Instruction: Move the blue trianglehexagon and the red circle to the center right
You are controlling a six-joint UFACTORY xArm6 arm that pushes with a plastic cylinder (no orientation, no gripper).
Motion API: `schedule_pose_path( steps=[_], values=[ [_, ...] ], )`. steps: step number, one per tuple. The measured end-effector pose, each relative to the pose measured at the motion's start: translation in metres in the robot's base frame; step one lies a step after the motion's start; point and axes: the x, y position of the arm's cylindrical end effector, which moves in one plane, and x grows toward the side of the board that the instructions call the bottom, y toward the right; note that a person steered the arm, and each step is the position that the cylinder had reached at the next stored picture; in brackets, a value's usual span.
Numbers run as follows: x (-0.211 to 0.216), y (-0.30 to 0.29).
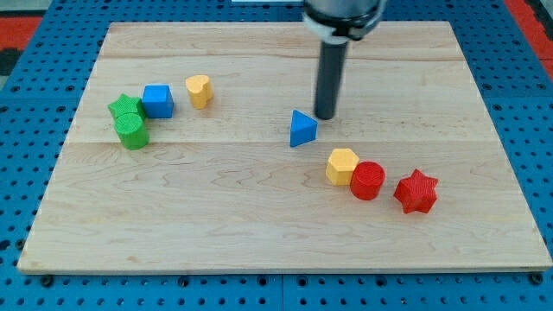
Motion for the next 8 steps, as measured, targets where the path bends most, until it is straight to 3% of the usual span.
schedule_pose_path(
  steps=[1,2,3,4,5,6,7,8],
  values=[
    [-0.017,-0.056],
    [0.011,-0.096],
    [0.049,-0.066],
    [0.001,-0.001],
    [-0.001,0.064],
    [0.033,0.013],
    [0.03,0.056],
    [-0.021,0.107]
  ],
)
